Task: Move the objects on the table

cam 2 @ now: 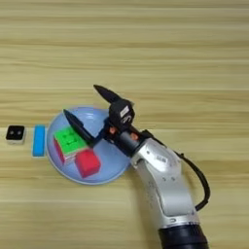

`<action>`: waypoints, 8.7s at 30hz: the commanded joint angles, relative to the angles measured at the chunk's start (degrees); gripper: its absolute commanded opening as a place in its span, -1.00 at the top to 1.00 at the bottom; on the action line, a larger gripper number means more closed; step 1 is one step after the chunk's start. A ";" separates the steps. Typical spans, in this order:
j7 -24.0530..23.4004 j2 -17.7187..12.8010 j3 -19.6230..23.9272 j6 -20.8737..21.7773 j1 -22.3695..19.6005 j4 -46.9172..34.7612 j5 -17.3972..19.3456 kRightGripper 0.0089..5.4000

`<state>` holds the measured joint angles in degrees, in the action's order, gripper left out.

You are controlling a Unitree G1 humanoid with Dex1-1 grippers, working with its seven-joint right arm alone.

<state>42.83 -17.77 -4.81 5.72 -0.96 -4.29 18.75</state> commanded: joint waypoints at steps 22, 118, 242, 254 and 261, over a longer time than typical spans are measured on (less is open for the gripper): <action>4.76 -2.91 -5.40 -6.16 -0.26 -0.11 -7.65 -0.99; -15.25 4.40 8.31 -0.33 -10.97 7.13 -7.17 -0.98; 20.15 -8.48 -14.83 -10.91 -2.20 -5.51 -9.55 -0.18; 21.31 -9.48 -16.31 -9.86 -1.42 -4.11 -11.21 -0.42; 21.20 -9.30 -16.21 -9.81 -1.36 -3.98 -11.18 -0.74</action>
<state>65.52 -26.50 -22.17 -5.62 -0.39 -6.81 7.22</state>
